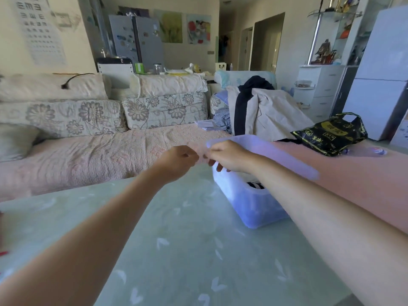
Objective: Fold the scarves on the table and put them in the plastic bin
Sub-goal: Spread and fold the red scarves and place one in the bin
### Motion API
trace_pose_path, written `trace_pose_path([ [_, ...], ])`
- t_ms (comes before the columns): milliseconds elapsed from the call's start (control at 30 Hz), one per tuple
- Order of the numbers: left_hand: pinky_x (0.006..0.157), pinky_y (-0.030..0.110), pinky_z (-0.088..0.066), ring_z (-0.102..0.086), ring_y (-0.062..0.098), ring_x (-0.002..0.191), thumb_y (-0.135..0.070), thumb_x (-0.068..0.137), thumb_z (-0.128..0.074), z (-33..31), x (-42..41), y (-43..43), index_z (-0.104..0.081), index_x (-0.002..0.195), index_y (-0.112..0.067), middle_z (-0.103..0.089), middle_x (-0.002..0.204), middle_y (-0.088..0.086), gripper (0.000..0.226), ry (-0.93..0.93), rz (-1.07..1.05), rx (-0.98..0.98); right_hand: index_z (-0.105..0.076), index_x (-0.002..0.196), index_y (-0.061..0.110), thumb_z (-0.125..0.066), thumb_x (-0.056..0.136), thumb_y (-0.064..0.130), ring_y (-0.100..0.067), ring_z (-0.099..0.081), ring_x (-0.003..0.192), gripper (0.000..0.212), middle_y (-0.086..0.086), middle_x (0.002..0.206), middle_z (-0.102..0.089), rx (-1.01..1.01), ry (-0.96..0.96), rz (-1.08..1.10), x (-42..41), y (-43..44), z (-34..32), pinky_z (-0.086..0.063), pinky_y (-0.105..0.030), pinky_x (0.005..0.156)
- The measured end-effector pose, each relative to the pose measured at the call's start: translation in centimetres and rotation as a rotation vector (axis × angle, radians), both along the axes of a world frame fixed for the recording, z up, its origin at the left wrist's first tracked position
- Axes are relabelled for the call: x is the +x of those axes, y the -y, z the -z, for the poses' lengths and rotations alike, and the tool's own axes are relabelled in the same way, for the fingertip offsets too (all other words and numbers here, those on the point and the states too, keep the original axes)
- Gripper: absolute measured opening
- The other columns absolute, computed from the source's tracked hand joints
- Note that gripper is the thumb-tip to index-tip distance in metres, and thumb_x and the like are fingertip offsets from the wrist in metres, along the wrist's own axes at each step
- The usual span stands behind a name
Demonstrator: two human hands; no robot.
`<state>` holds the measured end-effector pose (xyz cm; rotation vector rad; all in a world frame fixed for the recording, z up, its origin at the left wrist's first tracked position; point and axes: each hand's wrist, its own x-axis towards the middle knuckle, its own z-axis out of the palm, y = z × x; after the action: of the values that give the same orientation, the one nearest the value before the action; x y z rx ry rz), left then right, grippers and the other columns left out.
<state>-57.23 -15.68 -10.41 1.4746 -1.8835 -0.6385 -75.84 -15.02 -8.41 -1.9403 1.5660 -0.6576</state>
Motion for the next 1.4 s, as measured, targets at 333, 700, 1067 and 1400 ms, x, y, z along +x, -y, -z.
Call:
trace_pose_path([
  [333, 0.069, 0.029, -0.051, -0.063, 0.019, 0.075, -0.033, 0.089, -0.06, 5.7, 30.6, -11.0, -0.069, 0.099, -0.026, -0.071, 0.093, 0.001, 0.015, 0.108, -0.466, 0.118, -0.07, 0.097, 0.013, -0.051, 0.094, 0.039, -0.016, -0.063, 0.064, 0.033, -0.007, 0.097, -0.074, 0.114, -0.1, -0.377, 30.1, -4.6, 8.4, -0.044, -0.024, 0.053],
  [700, 0.109, 0.035, -0.029, -0.043, 0.03, 0.13, -0.026, 0.088, -0.062, 16.3, 54.3, -21.7, -0.057, 0.133, -0.018, -0.054, 0.138, 0.012, 0.046, 0.171, -0.943, 0.15, -0.063, 0.129, 0.02, -0.057, 0.094, 0.03, -0.019, -0.057, 0.12, 0.037, 0.0, 0.13, -0.062, 0.031, -0.196, -0.654, 56.4, -9.5, 17.6, -0.042, -0.024, 0.099],
  [1067, 0.079, 0.015, -0.035, -0.062, 0.024, 0.108, 0.005, 0.08, -0.056, 22.1, 59.1, -22.6, -0.072, 0.115, -0.016, -0.07, 0.115, 0.008, 0.044, -0.015, -0.917, 0.051, -0.013, 0.159, 0.014, -0.06, 0.095, 0.024, -0.032, -0.045, 0.136, 0.08, -0.018, 0.151, -0.042, -0.126, -0.124, -0.483, 70.4, -7.1, 21.9, -0.034, -0.036, 0.111],
  [1400, 0.075, 0.036, -0.049, -0.061, 0.031, 0.085, -0.026, 0.095, -0.057, 18.8, 62.6, -22.7, -0.075, 0.093, -0.013, -0.069, 0.088, 0.009, 0.023, -0.046, -1.17, -0.18, -0.074, 0.104, 0.013, -0.06, 0.094, 0.016, -0.027, -0.064, 0.105, 0.018, -0.008, 0.108, -0.072, -0.301, 0.1, -0.148, 69.5, -4.5, 22.7, -0.045, -0.028, 0.089],
])
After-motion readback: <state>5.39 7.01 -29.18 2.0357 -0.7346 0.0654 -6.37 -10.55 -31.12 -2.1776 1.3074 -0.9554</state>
